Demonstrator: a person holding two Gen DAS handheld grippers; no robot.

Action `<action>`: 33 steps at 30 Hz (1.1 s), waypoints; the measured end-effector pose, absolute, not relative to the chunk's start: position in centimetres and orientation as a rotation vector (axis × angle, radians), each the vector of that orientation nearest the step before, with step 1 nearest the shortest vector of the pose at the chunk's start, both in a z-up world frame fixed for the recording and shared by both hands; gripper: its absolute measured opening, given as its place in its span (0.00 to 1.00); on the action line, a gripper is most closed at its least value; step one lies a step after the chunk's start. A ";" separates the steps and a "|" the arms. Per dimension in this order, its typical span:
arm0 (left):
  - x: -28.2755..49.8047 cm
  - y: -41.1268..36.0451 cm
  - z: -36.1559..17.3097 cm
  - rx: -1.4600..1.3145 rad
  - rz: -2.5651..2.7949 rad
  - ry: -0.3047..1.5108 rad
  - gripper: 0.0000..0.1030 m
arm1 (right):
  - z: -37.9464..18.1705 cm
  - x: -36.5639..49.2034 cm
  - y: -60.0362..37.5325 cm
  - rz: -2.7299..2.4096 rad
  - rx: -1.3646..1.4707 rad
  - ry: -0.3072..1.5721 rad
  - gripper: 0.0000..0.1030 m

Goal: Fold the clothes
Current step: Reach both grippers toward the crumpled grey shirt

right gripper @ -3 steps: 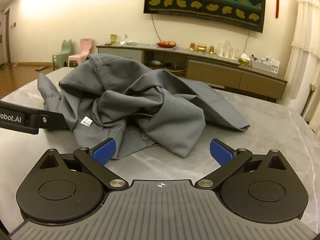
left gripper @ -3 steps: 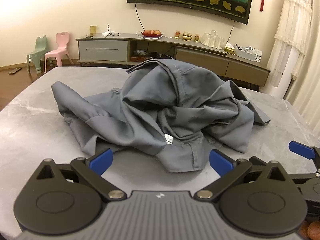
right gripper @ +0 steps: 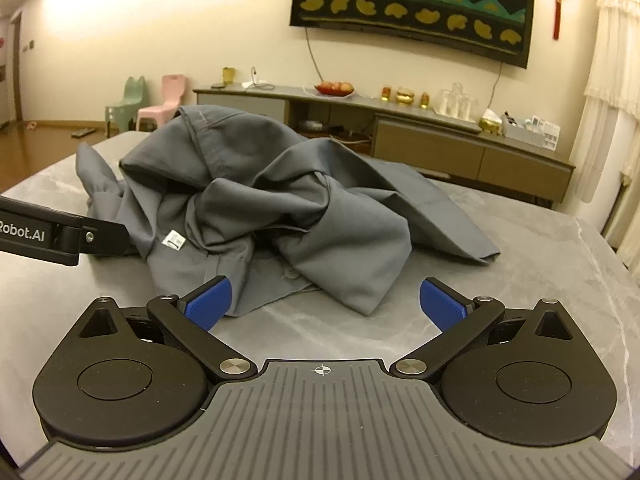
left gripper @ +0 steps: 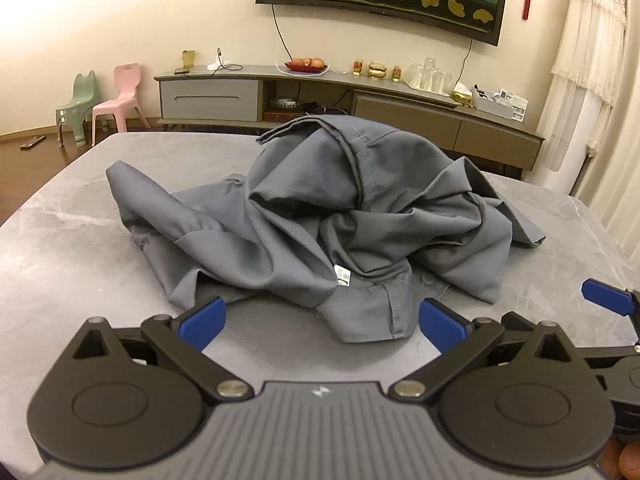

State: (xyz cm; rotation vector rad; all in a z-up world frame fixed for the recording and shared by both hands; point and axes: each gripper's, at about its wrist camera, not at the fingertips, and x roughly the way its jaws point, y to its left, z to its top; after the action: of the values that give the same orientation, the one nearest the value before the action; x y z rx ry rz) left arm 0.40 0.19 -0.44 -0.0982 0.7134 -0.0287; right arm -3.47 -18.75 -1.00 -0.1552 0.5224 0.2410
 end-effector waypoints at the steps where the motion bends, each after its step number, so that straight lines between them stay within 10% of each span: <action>1: 0.5 0.3 -0.6 -0.099 -0.029 0.719 1.00 | -1.0 -3.5 -18.8 0.240 -0.151 0.524 0.95; 33: -1.7 -2.9 -0.1 0.059 -0.069 0.692 1.00 | -0.4 -3.6 -19.6 0.211 -0.103 0.540 0.95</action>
State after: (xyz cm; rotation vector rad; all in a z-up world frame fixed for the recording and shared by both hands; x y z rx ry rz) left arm -1.71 -2.95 -0.11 0.0589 0.6922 -0.0695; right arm -3.65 -19.58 -0.45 -0.1027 0.5401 0.2109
